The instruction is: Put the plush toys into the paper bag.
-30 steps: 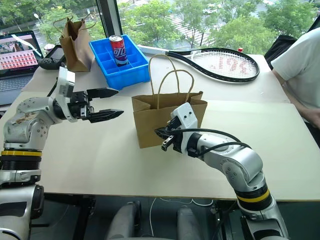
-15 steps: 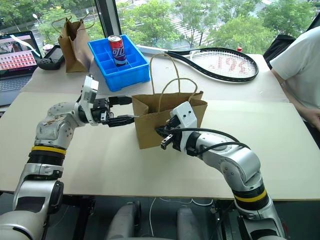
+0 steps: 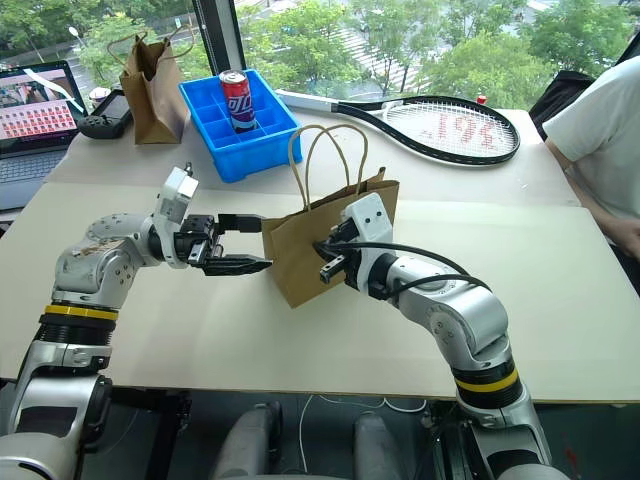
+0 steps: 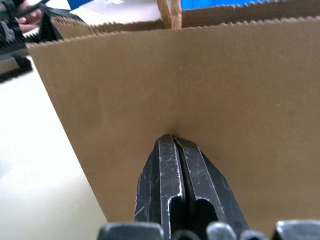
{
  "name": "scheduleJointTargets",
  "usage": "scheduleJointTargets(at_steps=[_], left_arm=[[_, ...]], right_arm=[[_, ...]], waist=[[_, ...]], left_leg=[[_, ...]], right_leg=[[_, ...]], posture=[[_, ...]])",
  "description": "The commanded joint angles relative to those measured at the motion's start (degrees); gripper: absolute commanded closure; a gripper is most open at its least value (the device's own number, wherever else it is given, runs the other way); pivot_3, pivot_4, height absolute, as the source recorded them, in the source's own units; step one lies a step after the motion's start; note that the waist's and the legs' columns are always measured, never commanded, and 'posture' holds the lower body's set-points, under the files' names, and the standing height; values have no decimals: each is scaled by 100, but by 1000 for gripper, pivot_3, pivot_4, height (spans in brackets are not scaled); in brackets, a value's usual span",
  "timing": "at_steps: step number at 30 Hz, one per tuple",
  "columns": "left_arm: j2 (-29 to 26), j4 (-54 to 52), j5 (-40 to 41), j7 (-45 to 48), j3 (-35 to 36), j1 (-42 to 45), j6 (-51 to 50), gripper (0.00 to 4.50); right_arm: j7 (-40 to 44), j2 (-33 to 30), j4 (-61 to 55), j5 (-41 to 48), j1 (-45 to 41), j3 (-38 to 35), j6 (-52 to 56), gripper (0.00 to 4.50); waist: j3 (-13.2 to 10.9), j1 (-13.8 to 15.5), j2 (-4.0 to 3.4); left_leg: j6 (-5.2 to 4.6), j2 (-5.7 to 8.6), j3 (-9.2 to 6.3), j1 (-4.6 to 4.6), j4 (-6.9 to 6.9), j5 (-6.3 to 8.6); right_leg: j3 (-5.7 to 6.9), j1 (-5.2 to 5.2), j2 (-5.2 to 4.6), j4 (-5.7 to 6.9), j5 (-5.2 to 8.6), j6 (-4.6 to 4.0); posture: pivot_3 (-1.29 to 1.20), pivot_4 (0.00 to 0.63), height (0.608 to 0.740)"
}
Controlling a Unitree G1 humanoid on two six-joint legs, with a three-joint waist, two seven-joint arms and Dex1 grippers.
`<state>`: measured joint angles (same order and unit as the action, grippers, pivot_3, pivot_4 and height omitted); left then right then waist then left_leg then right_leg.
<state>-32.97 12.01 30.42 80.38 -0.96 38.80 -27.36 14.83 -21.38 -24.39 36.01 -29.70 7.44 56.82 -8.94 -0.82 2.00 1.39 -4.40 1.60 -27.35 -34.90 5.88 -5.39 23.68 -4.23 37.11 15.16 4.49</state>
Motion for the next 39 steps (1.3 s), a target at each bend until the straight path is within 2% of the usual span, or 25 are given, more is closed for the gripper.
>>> scheduleJointTargets(at_steps=[1, 8, 11, 18, 21, 26, 32, 36, 39], left_arm=[[327, -139, -63, -372, -50, 14, 139, 0], [657, -150, -290, -936, -105, 33, 186, 0], [715, -99, -361, -1199, -85, 17, 167, 688], [835, 66, -510, -1487, -71, 42, 408, 3225], [788, 205, -536, -1405, -58, 108, 513, 4369], [734, 446, -511, -1138, -18, 354, 715, 4465], [667, 409, -198, -365, -29, 666, 547, 4465], [471, 326, 50, 453, -125, 808, 332, 4465], [310, 259, 137, 1026, -320, 805, 180, 4465]], right_arm=[[21, 109, -175, -26, -117, -129, -39, 4454], [23, 234, -192, -77, -64, -116, -18, 4454], [56, 247, -190, -92, -70, -115, 0, 4500], [105, 133, -365, 24, 26, -242, 210, 4500], [235, -165, -677, 269, 204, -603, 502, 4500], [677, -1102, -1210, 866, 694, -1463, 1112, 4500], [1409, -2461, -1519, 1634, 1722, -3007, 1656, 4500], [1876, -3237, -1406, 1518, 2811, -4135, 1689, 4500], [2061, -3540, -1281, 1348, 3236, -4512, 1533, 4500]], waist=[[0, 1, 0], [0, -7, 0], [0, -8, 0], [0, -2, 0], [0, 14, 0], [0, 29, 1], [0, 11, 1], [0, 11, 0], [0, -31, 0]], left_leg=[[0, 0, 0, 0, 0, 0], [0, 0, 0, 1, 1, 0], [0, 0, 0, 1, 2, 0], [0, 0, 0, 1, 1, 0], [0, 1, 0, 0, 2, 0], [0, 1, 0, 1, 2, 0], [0, 3, -1, 1, 5, 0], [-1, 4, -1, 5, 5, 1], [-1, 5, -2, 12, 1, 0]], right_leg=[[0, 0, 0, 0, 0, 0], [0, 0, 2, 1, 0, 0], [0, 1, 3, 2, 0, 0], [0, 0, 2, 1, 0, 0], [0, 0, 1, 0, 0, 0], [1, -4, -1, -2, 0, 0], [0, -4, -3, -5, 1, 0], [0, -13, -5, -11, 3, 1], [-1, -17, -5, -10, 3, 1]], posture=[[0, 150, 731], [0, 150, 731], [0, 150, 731], [0, 150, 731], [0, 150, 731], [0, 150, 731], [0, 150, 731], [0, 150, 731], [0, 150, 731]])
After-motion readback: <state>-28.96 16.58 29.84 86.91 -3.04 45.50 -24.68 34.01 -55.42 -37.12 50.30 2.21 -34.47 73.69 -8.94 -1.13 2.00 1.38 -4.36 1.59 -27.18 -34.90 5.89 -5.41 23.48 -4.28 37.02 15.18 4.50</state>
